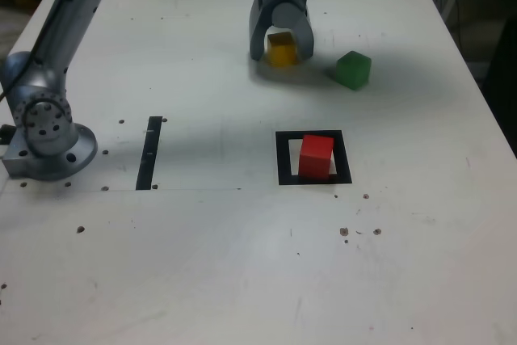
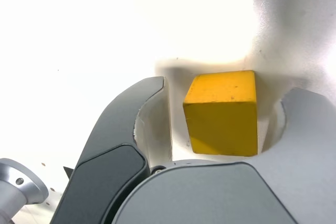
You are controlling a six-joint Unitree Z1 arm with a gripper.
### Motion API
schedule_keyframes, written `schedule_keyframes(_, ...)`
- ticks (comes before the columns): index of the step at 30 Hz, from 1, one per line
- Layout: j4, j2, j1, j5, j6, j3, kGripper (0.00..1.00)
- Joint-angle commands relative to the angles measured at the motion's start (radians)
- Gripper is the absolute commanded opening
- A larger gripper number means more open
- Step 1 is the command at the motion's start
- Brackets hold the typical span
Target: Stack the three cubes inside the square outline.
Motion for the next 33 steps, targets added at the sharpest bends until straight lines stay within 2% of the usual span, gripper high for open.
schedule_keyframes(1,-0.009,0.01,0.002,-0.002,0.002,0.002,0.48)
schedule_keyframes(4,-0.017,0.009,0.003,-0.002,0.002,0.001,0.37)
schedule_keyframes(7,-0.016,0.009,0.003,-0.001,0.002,-0.002,0.31)
schedule_keyframes(16,-0.005,-0.006,0.0,0.01,0.003,-0.008,0.24)
schedule_keyframes(19,0.005,-0.037,-0.009,0.019,0.014,-0.01,0.19)
schedule_keyframes(23,0.043,-0.093,-0.034,0.019,0.034,-0.013,0.17)
schedule_keyframes(28,0.119,-0.195,-0.12,-0.001,0.032,-0.016,0.17)
schedule_keyframes(33,0.162,-0.287,-0.281,-0.041,-0.016,0.014,0.17)
